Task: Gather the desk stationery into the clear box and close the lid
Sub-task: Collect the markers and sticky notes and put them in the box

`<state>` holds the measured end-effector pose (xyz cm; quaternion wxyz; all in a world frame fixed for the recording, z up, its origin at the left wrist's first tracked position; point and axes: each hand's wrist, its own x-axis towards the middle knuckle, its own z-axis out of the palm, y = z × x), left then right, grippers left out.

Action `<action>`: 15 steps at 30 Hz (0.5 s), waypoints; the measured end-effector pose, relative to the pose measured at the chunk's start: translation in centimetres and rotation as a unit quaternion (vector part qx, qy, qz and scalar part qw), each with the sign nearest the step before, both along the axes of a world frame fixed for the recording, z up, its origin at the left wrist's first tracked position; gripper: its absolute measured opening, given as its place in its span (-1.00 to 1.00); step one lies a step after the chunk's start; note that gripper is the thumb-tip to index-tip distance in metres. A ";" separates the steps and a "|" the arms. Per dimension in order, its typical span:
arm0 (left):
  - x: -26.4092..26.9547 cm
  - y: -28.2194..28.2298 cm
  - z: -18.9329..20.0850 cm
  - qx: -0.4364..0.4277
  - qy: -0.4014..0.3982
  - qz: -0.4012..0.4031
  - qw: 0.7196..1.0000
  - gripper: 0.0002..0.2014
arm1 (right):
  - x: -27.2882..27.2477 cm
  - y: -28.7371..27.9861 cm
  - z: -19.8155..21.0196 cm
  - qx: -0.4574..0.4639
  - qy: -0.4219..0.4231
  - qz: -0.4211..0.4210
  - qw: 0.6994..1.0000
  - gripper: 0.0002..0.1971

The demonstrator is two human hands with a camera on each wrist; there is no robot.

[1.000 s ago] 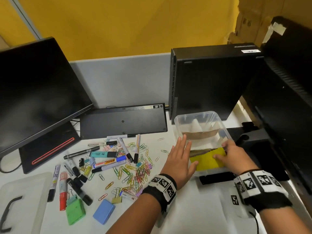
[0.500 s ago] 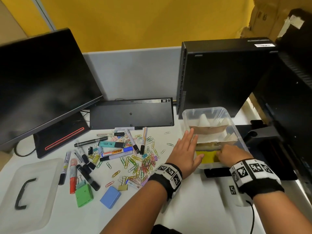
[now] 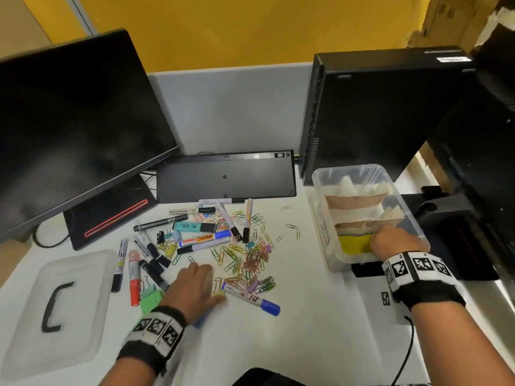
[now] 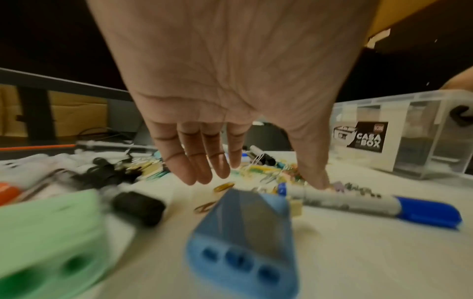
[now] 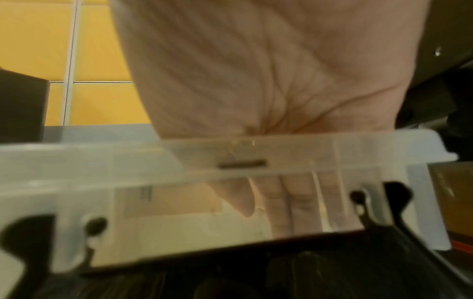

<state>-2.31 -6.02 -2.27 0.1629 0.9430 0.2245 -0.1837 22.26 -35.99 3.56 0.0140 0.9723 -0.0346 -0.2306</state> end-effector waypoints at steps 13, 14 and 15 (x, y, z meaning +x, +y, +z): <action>-4.4 4.4 0.0 -0.133 -0.056 0.019 0.989 -0.27 | -8.7 9.1 0.2 0.245 -0.319 0.244 0.882 -0.87; -4.6 5.2 0.5 -0.155 -0.091 0.041 0.983 -0.32 | -9.8 10.3 0.0 0.275 -0.299 0.276 0.871 -0.85; -5.0 6.0 1.1 -0.175 -0.128 0.064 0.974 -0.36 | -11.0 11.5 -0.2 0.295 -0.273 0.305 0.863 -0.84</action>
